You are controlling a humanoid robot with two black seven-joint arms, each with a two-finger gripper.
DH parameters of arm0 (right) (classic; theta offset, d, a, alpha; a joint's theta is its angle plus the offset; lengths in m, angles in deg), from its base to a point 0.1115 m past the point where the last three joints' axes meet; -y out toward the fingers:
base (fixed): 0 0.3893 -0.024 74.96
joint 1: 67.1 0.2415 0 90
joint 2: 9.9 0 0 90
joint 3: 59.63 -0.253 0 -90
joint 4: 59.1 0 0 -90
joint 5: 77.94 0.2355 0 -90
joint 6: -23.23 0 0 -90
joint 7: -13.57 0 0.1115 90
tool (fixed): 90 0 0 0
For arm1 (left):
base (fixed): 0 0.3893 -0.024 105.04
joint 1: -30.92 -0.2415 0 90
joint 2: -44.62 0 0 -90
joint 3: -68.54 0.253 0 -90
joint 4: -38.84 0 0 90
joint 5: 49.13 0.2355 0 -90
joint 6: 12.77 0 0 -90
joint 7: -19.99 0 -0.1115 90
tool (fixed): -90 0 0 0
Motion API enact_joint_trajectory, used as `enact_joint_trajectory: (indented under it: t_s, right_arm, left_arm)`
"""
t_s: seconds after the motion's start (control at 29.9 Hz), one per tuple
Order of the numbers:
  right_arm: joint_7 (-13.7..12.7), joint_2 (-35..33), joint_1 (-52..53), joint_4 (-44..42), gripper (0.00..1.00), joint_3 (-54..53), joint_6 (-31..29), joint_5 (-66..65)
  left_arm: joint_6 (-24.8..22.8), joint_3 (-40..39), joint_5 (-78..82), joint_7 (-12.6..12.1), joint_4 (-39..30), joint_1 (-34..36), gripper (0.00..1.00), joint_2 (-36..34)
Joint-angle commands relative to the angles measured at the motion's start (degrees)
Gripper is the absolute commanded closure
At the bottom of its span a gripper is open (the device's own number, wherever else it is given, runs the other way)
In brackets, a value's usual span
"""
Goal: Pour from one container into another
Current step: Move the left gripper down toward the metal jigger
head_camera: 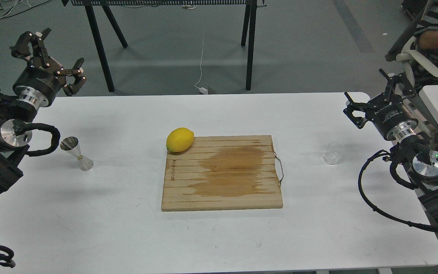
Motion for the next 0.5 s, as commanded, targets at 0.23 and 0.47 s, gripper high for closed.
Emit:
enact_joint_trajectory:
  t_s: [0.23,0.47]
  right_arm:
    - [0.1,0.2,0.0,0.2,0.00,-0.1,0.0,-0.1]
    - [0.4,0.6,0.1,0.2,0.00,0.1,0.0,-0.1]
  left_arm:
    - [0.0,-0.5,-0.2,1.9,0.7,0.3,0.00,0.0]
    - [0.0,0.1,0.1,2.1,6.6,0.8,0.00,0.4]
